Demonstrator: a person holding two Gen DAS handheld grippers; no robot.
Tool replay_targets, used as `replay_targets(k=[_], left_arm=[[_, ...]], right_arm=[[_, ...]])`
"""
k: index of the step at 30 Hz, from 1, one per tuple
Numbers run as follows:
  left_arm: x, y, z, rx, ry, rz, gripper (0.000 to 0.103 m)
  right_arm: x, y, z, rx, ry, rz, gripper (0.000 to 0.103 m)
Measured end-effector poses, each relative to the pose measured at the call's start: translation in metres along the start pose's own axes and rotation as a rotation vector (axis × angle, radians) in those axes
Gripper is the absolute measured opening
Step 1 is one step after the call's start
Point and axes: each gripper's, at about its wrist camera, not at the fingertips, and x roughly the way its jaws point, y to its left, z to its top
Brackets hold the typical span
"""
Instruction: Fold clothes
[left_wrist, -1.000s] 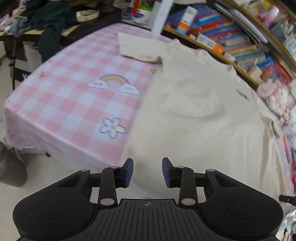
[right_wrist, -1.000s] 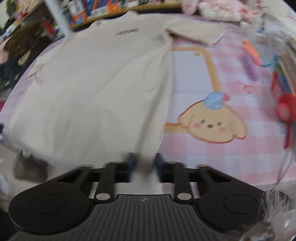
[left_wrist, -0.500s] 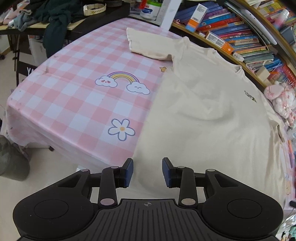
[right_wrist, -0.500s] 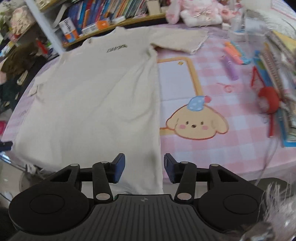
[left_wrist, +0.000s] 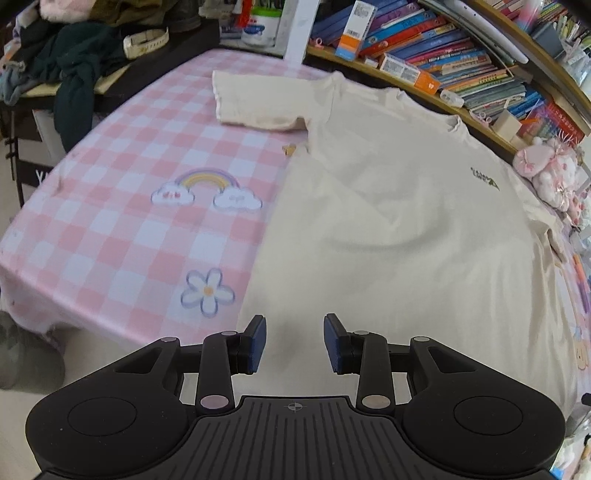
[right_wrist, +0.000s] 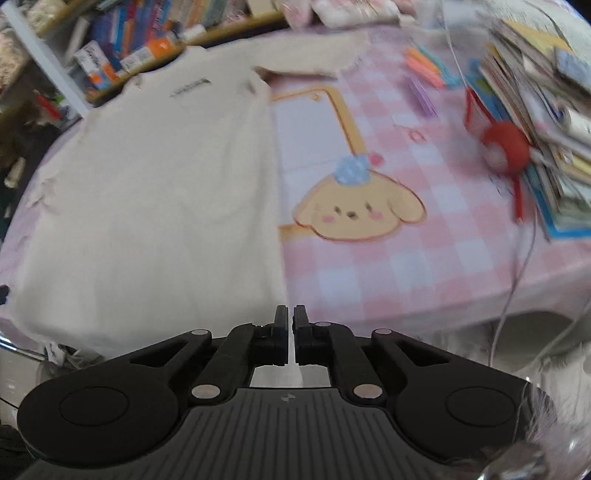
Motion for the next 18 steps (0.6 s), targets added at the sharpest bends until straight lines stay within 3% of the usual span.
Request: replay_targets(k=[2, 3, 10, 18], left_arm=[[0.002, 0.000, 0.010, 0.013, -0.026, -0.010, 0.034], [0.004, 0.000, 0.016, 0.018, -0.034, -0.018, 0.034], [0.053, -0.003, 0.085, 0.063, -0.076, -0.050, 0.034], [0.111, -0.012, 0.170, 0.159, -0.125, -0.065, 0.034]], right_arm=[[-0.003, 0.000, 0.011, 0.019, -0.045, 0.012, 0.034], [-0.004, 0.002, 0.019, 0.020, -0.070, 0.022, 0.038], [0.048, 0.018, 0.114, 0.057, -0.172, 0.032, 0.040], [0.131, 0.052, 0.189, 0.117, -0.192, -0.086, 0.042]])
